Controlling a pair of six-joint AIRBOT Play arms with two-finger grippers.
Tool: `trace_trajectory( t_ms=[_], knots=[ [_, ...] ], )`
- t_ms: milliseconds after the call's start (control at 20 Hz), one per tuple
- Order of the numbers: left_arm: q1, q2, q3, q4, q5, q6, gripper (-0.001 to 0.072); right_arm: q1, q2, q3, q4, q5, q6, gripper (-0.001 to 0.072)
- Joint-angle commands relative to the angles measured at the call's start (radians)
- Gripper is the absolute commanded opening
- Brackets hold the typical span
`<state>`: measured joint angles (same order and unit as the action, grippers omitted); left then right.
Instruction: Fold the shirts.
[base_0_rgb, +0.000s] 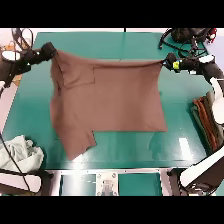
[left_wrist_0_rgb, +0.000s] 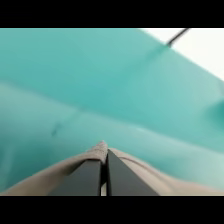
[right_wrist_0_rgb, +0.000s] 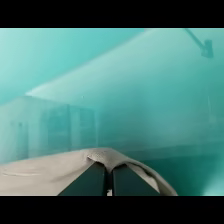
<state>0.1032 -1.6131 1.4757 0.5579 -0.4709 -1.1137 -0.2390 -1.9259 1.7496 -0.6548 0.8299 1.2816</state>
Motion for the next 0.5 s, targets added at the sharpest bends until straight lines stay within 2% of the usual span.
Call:
trace_trajectory(
  t_ms=[0, 150, 250, 450],
  knots=[
    [0.0, -0.01, 0.042, 0.026, 0.024, 0.06, 0.0022, 0.002, -0.049, 0.064, -0.001, 0.005, 0.024, 0.0024],
    [0.0, -0.067, 0.041, 0.103, -0.07, 0.06, 0.0022, 0.001, -0.082, 0.063, -0.015, 0.083, 0.024, 0.0023],
    [0.0, -0.114, 0.041, 0.159, -0.129, 0.055, 0.0023, 0.001, -0.092, 0.057, -0.087, 0.154, 0.024, 0.0022],
    [0.0, -0.133, 0.043, 0.333, -0.214, -0.033, 0.0022, 0.0, -0.091, 0.053, -0.228, 0.359, 0.024, 0.0021]
  ],
)
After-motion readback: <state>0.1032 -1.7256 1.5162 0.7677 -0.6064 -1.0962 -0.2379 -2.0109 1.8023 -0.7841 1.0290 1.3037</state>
